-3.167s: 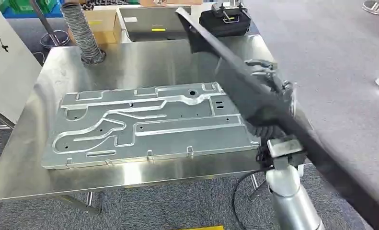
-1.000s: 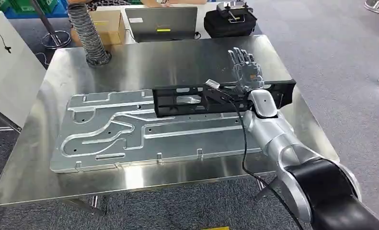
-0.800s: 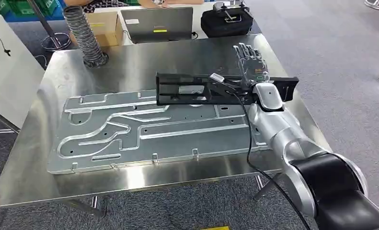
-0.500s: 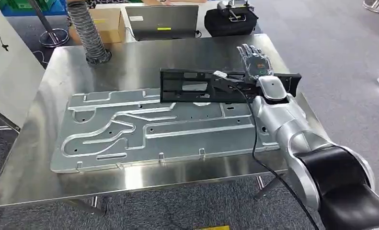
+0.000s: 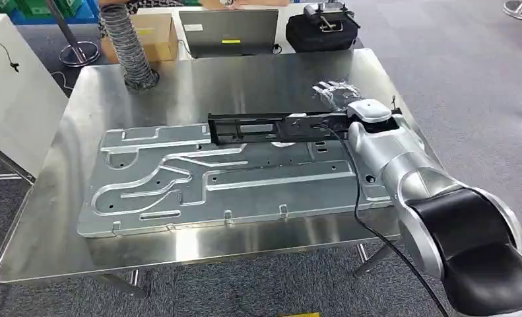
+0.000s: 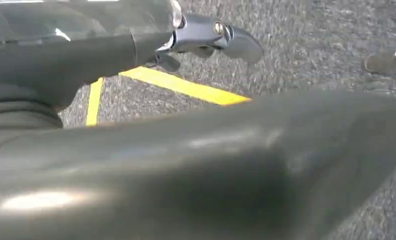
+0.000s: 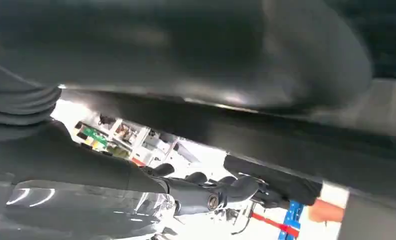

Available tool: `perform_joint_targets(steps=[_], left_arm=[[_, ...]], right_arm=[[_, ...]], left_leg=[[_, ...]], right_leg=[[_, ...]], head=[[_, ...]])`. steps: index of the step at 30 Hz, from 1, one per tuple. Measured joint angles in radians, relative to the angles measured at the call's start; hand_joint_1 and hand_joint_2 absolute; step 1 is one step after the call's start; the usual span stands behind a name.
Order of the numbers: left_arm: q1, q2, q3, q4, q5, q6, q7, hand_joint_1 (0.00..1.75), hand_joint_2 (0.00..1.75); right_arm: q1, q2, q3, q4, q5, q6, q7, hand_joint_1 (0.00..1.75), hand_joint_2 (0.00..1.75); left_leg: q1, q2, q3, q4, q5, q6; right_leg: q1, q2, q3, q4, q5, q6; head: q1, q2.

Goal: Take the parts from the cabinet and place them on the table.

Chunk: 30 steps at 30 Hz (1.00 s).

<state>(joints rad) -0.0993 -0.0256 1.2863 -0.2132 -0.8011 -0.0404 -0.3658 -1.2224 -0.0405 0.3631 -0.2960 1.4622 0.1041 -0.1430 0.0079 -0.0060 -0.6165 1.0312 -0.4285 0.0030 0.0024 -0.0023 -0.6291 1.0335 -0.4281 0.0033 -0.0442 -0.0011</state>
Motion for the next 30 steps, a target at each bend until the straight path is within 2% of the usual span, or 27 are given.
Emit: perform_joint_targets(steps=[1, 2, 3, 4, 6, 7, 8, 9, 10, 11, 12, 13, 14, 16, 17, 18, 19, 21, 22, 23, 24, 25, 27, 28, 30], left_arm=[[0.000, 0.000, 0.000, 0.000, 0.000, 0.000, 0.000, 0.00, 0.00], [-0.001, 0.003, 0.000, 0.000, 0.000, 0.001, 0.000, 0.00, 0.00], [0.000, 0.002, 0.000, 0.000, 0.002, 0.001, 0.000, 0.00, 0.00], [0.000, 0.002, 0.000, 0.000, 0.002, 0.001, 0.000, 0.00, 0.00], [0.001, 0.002, 0.001, 0.000, 0.003, 0.003, 0.002, 0.00, 0.00], [0.002, 0.002, 0.002, 0.000, 0.003, 0.003, 0.003, 0.00, 0.00], [0.003, 0.002, 0.002, 0.000, 0.003, 0.003, 0.003, 0.00, 0.00], [0.003, 0.002, 0.003, 0.000, 0.003, 0.003, 0.003, 0.00, 0.00], [0.003, 0.002, 0.004, 0.000, 0.003, 0.003, 0.003, 0.00, 0.00], [0.003, 0.004, 0.005, 0.000, 0.003, 0.003, 0.003, 0.00, 0.00], [0.003, 0.004, 0.006, 0.000, 0.003, 0.002, 0.002, 0.00, 0.00], [0.001, 0.004, 0.006, 0.000, 0.003, 0.001, 0.000, 0.00, 0.00], [0.000, 0.005, 0.007, 0.000, 0.003, 0.002, -0.001, 0.00, 0.00], [0.003, 0.005, 0.008, 0.000, 0.004, 0.002, -0.002, 0.00, 0.00], [0.003, 0.004, 0.008, 0.000, 0.004, 0.002, -0.003, 0.00, 0.00], [0.002, 0.004, 0.008, 0.000, 0.003, 0.002, -0.003, 0.00, 0.00], [0.000, 0.004, 0.008, 0.000, 0.003, 0.002, -0.004, 0.00, 0.00], [0.000, 0.005, 0.008, 0.000, 0.003, 0.003, -0.006, 0.00, 0.00], [0.002, 0.005, 0.008, 0.000, 0.003, 0.004, -0.006, 0.00, 0.00], [0.003, 0.005, 0.009, 0.000, 0.002, 0.004, -0.006, 0.00, 0.00], [0.004, 0.005, 0.009, 0.000, 0.001, 0.004, -0.007, 0.00, 0.00], [0.004, 0.005, 0.009, 0.000, -0.001, 0.004, -0.008, 0.00, 0.00], [0.003, 0.004, 0.009, 0.000, -0.007, 0.004, -0.009, 0.00, 0.00], [0.002, 0.002, 0.009, 0.000, -0.008, 0.004, -0.009, 0.00, 0.00], [0.003, 0.001, 0.009, 0.000, -0.011, 0.004, -0.010, 0.00, 0.00]], right_arm=[[0.000, 0.000, 0.000, 0.002, -0.007, 0.008, -0.005, 0.00, 0.00], [0.000, 0.002, 0.000, 0.002, -0.011, 0.014, -0.008, 0.00, 0.00], [-0.002, 0.010, 0.000, 0.002, -0.017, 0.024, -0.015, 0.00, 0.00], [-0.007, 0.010, 0.000, 0.003, -0.027, 0.037, -0.024, 0.00, 0.00], [-0.010, 0.013, 0.000, 0.006, -0.043, 0.057, -0.043, 0.00, 0.00], [-0.009, 0.014, 0.000, 0.008, -0.049, 0.059, -0.050, 0.00, 0.00], [-0.007, 0.016, 0.000, 0.008, -0.053, 0.059, -0.057, 0.00, 0.00], [-0.006, 0.016, 0.000, 0.008, -0.056, 0.057, -0.062, 0.00, 0.00], [-0.006, 0.016, 0.000, 0.008, -0.060, 0.054, -0.070, 0.00, 0.00], [-0.008, 0.016, 0.000, 0.008, -0.063, 0.048, -0.081, 0.00, 0.00], [-0.010, 0.017, -0.001, 0.008, -0.066, 0.041, -0.088, 0.00, 0.00], [-0.013, 0.016, -0.001, 0.008, -0.071, 0.033, -0.097, 0.00, 0.00], [-0.014, 0.017, -0.003, 0.008, -0.076, 0.025, -0.104, 0.00, 0.00], [-0.014, 0.017, -0.008, 0.007, -0.085, -0.002, -0.123, 0.00, 0.00], [-0.014, 0.017, -0.012, 0.006, -0.094, -0.027, -0.138, 0.00, 0.00], [-0.013, 0.017, -0.016, 0.000, -0.109, -0.050, -0.152, 0.00, 0.00], [-0.014, 0.017, -0.024, -0.004, -0.126, -0.084, -0.169, 0.00, 0.00], [-0.011, 0.017, -0.048, -0.013, -0.166, -0.166, -0.196, 0.00, 0.00], [-0.004, 0.016, -0.060, -0.018, -0.190, -0.219, -0.211, 0.00, 0.00], [0.004, 0.016, -0.074, -0.026, -0.217, -0.271, -0.228, 0.00, 0.00], [0.007, 0.016, -0.089, -0.035, -0.244, -0.311, -0.247, 0.00, 0.00], [0.007, 0.015, -0.105, -0.046, -0.280, -0.354, -0.273, 0.00, 0.00], [0.006, 0.010, -0.152, -0.083, -0.357, -0.426, -0.323, 0.00, 0.00], [0.004, 0.006, -0.175, -0.104, -0.405, -0.452, -0.350, 0.00, 0.00], [0.012, 0.000, -0.230, -0.162, -0.504, -0.469, -0.381, 0.00, 0.00]], left_leg=[[0.001, 0.000, 0.002, -0.004, 0.002, -0.006], [-0.004, 0.000, 0.003, -0.002, -0.002, -0.012], [0.000, 0.000, -0.002, 0.013, -0.015, -0.017], [0.002, 0.001, -0.022, 0.059, -0.048, -0.023], [0.005, 0.001, -0.090, 0.214, -0.124, -0.031], [0.005, 0.001, -0.120, 0.279, -0.143, -0.034], [0.006, 0.001, -0.129, 0.297, -0.137, -0.036], [0.007, 0.001, -0.116, 0.268, -0.112, -0.037], [0.009, 0.001, -0.081, 0.198, -0.070, -0.037], [0.010, 0.002, -0.032, 0.101, -0.023, -0.036], [0.013, 0.003, 0.004, 0.025, -0.001, -0.034], [0.006, 0.002, 0.017, 0.002, -0.018, -0.029], [0.006, 0.001, 0.012, 0.005, -0.014, -0.015], [0.002, 0.000, 0.010, 0.004, -0.012, -0.005], [0.005, 0.001, 0.012, -0.003, -0.007, 0.004], [0.008, 0.001, 0.013, -0.006, -0.003, 0.010], [0.008, 0.001, 0.012, -0.007, -0.002, 0.014], [0.007, 0.001, 0.011, -0.007, -0.001, 0.019], [0.006, 0.001, 0.011, -0.007, -0.002, 0.020], [0.006, 0.001, 0.011, -0.006, -0.002, 0.020], [0.005, 0.000, 0.012, -0.006, -0.002, 0.020], [0.005, 0.000, 0.012, -0.006, -0.002, 0.020], [0.003, 0.000, 0.014, -0.006, -0.004, 0.017], [0.000, -0.001, 0.012, -0.005, -0.005, 0.014], [-0.001, -0.001, 0.009, -0.003, -0.005, 0.003]], right_leg=[[0.001, 0.001, 0.001, -0.002, 0.001, -0.004], [-0.011, -0.001, 0.008, -0.015, 0.009, -0.011], [-0.012, -0.002, 0.012, -0.022, 0.012, -0.012], [-0.012, -0.003, 0.012, -0.023, 0.012, -0.017], [-0.011, -0.003, 0.011, -0.022, 0.012, -0.020], [-0.011, -0.003, 0.011, -0.021, 0.012, -0.020], [-0.011, -0.003, 0.011, -0.020, 0.012, -0.019], [-0.012, -0.002, 0.011, -0.019, 0.012, -0.019], [-0.012, -0.002, 0.011, -0.017, 0.011, -0.018], [-0.013, -0.002, 0.011, -0.013, 0.008, -0.014], [-0.013, -0.002, 0.010, -0.008, 0.005, -0.009], [-0.005, 0.000, 0.004, -0.002, 0.002, -0.003], [-0.005, 0.001, 0.001, -0.004, 0.006, 0.002], [-0.007, 0.000, 0.001, -0.007, 0.010, 0.011], [-0.008, 0.000, 0.001, -0.007, 0.009, 0.018], [-0.012, 0.001, -0.003, 0.007, -0.004, 0.023], [-0.012, 0.001, -0.021, 0.047, -0.036, 0.027], [-0.014, 0.001, -0.090, 0.205, -0.113, 0.032], [-0.014, 0.001, -0.127, 0.282, -0.138, 0.034], [-0.014, 0.001, -0.141, 0.308, -0.135, 0.034], [-0.015, 0.001, -0.133, 0.285, -0.112, 0.032], [-0.014, 0.001, -0.106, 0.225, -0.075, 0.028], [-0.012, 0.001, -0.021, 0.048, 0.008, 0.014], [-0.004, 0.001, 0.002, 0.005, 0.005, 0.006], [0.000, 0.001, 0.000, -0.006, 0.005, 0.005]], head=[[0.000, 0.000], [0.000, 0.000], [0.000, 0.000], [0.000, 0.000], [0.000, 0.000], [0.000, 0.000], [0.000, 0.000], [0.000, 0.000], [0.000, 0.000], [0.000, 0.000], [0.000, 0.000], [0.000, 0.000], [0.000, 0.000], [0.000, 0.000], [0.000, 0.000], [0.000, 0.000], [0.000, 0.000], [0.000, 0.000], [0.000, 0.000], [0.000, 0.000], [0.000, 0.000], [0.000, 0.000], [0.000, 0.000], [0.000, 0.000], [0.000, 0.000]])
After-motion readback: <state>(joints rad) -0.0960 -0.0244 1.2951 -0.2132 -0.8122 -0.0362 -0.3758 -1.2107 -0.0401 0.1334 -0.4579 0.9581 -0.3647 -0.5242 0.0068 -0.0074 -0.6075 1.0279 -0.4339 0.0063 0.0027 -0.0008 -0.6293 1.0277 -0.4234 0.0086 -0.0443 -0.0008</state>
